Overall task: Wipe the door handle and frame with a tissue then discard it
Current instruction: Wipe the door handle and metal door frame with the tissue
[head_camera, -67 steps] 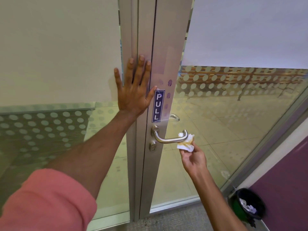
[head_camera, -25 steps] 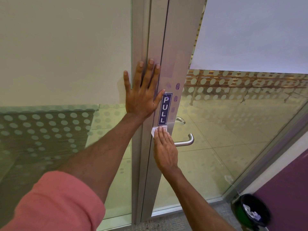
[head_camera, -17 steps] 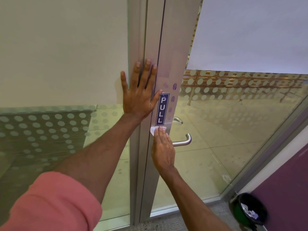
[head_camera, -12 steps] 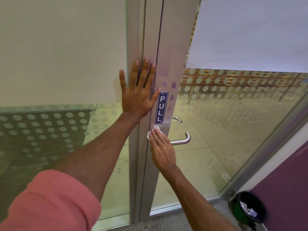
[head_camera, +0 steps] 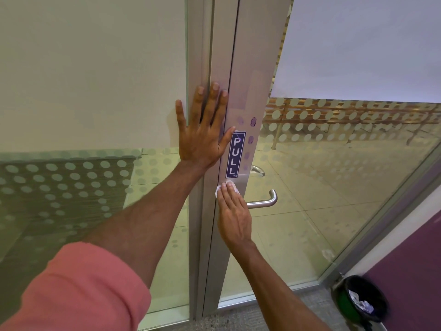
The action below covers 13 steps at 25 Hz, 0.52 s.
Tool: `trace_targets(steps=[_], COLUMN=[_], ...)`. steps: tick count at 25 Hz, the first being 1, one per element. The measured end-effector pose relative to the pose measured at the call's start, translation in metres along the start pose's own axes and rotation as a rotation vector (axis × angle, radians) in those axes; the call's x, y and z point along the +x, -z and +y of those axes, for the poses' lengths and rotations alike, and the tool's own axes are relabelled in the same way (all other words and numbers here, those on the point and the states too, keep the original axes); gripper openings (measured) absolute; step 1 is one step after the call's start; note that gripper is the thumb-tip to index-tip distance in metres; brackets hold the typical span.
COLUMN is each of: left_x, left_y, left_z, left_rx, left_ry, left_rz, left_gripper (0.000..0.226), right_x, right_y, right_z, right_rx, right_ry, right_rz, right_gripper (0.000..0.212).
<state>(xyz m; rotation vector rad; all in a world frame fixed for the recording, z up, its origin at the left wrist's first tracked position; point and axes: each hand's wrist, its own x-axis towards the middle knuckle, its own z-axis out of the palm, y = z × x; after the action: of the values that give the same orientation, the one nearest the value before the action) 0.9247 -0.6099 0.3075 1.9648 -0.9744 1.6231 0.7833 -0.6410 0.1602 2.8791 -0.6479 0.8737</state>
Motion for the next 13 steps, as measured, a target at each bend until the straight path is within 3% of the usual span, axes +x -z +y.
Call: trace_targets(steps=[5,13], left_x=[-0.001,-0.001], left_y=[0.0,0.0], left_z=[-0.001,0.0], left_rx=[0.0,0.002], left_ry=[-0.008,-0.008], left_rz=[0.002,-0.001], left_gripper=[0.075,0.076], right_x=[-0.004,-0.007], right_y=[-0.001,0.009], right_z=[0.011,0.044], right_rx=[-0.03,-0.166], right_ry=[0.041,0.361], right_rz=[-0.009,-0.052], right_gripper=[0.068,0.065])
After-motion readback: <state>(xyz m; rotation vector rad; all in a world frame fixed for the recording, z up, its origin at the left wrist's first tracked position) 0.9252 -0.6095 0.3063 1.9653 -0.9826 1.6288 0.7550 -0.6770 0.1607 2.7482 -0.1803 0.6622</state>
